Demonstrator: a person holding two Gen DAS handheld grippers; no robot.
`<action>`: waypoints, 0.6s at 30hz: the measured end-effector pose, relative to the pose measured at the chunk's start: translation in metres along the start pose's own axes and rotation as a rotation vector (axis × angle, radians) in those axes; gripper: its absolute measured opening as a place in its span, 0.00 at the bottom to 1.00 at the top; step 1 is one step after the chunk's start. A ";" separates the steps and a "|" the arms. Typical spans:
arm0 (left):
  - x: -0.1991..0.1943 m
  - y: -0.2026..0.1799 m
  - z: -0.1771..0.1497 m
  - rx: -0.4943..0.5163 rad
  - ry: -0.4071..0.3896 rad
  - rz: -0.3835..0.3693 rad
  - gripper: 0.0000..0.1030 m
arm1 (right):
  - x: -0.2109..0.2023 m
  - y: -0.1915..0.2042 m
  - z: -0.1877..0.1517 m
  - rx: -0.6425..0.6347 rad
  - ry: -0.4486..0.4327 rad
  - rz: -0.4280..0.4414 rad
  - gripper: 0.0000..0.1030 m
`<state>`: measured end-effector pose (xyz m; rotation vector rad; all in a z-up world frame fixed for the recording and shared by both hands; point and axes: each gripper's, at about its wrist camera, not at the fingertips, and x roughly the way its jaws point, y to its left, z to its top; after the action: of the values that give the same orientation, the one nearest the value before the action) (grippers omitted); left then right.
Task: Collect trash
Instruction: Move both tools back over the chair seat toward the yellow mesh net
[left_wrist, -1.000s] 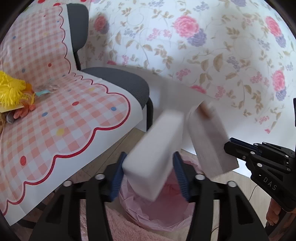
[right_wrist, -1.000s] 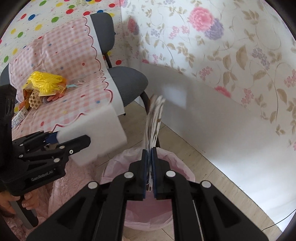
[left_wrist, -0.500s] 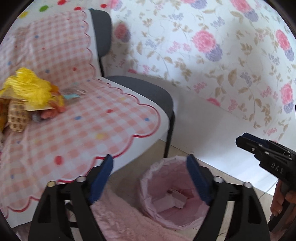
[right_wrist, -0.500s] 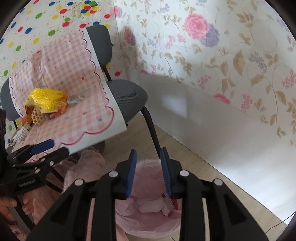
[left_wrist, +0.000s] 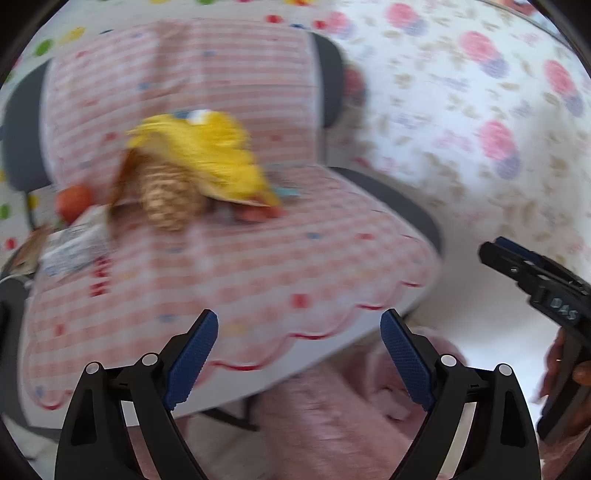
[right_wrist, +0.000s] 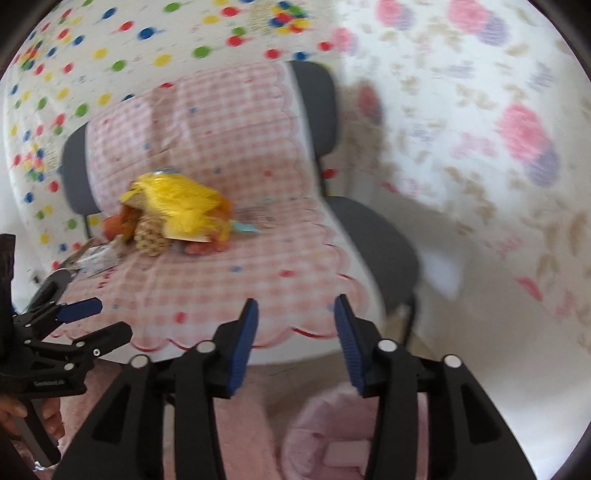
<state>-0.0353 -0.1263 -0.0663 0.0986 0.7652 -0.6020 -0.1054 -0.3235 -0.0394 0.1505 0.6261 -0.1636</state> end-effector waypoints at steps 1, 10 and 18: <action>-0.002 0.011 0.001 -0.004 -0.007 0.050 0.87 | 0.004 0.006 0.002 -0.013 -0.001 0.012 0.52; -0.014 0.083 0.007 -0.091 -0.015 0.249 0.87 | 0.045 0.067 0.032 -0.153 -0.030 0.110 0.77; -0.010 0.138 0.028 -0.169 -0.034 0.367 0.87 | 0.091 0.100 0.064 -0.231 -0.015 0.153 0.84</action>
<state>0.0522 -0.0156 -0.0570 0.0704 0.7396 -0.1896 0.0234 -0.2477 -0.0330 -0.0261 0.6119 0.0556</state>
